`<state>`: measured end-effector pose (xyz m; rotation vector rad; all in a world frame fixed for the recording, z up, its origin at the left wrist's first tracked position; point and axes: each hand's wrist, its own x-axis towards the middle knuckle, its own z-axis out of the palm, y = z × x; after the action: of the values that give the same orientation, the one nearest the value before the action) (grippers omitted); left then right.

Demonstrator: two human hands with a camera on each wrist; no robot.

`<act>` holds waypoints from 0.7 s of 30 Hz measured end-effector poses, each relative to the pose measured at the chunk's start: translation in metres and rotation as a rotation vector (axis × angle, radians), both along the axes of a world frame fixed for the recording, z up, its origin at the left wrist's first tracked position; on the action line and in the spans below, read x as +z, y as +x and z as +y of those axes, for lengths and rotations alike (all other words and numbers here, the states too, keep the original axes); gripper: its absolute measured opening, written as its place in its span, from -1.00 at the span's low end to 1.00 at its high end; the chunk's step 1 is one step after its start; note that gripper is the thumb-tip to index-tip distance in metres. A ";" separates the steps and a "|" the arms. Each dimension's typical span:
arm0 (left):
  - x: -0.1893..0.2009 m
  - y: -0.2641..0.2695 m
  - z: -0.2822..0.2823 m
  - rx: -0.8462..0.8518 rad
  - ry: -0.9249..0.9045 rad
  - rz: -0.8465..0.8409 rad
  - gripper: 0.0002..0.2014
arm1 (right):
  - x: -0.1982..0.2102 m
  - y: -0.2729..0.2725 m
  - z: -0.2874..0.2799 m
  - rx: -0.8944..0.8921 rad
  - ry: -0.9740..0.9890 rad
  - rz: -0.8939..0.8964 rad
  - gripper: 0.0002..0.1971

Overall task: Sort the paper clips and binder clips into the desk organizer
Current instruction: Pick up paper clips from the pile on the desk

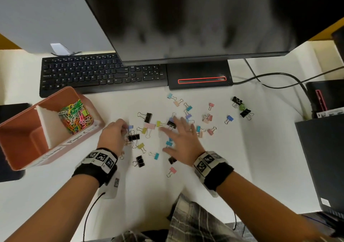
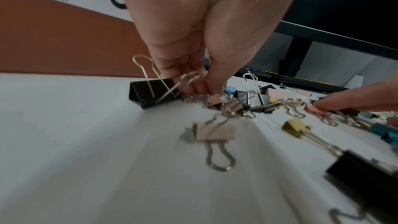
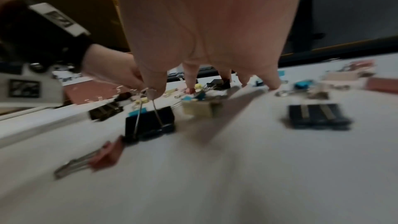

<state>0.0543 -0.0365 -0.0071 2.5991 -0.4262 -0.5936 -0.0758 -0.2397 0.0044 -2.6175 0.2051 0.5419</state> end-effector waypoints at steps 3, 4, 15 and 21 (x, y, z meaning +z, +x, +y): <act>0.002 0.000 -0.001 -0.013 0.017 -0.001 -0.90 | -0.006 -0.008 0.018 0.066 -0.031 0.000 -0.35; 0.003 0.000 -0.002 -0.017 0.015 -0.003 -0.90 | -0.006 -0.010 0.019 0.045 -0.023 -0.043 -0.36; 0.027 -0.001 0.003 -0.087 -0.098 -0.119 -0.87 | -0.017 -0.046 0.000 0.126 0.075 -0.091 -0.46; 0.063 0.005 0.011 -0.113 -0.193 -0.248 -0.89 | -0.009 -0.013 -0.028 -0.302 -0.019 -0.208 -0.42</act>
<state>0.0593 -0.0254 0.0559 2.4809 -0.6779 -0.2495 -0.0886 -0.2679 -0.0041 -2.5720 0.5287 0.1633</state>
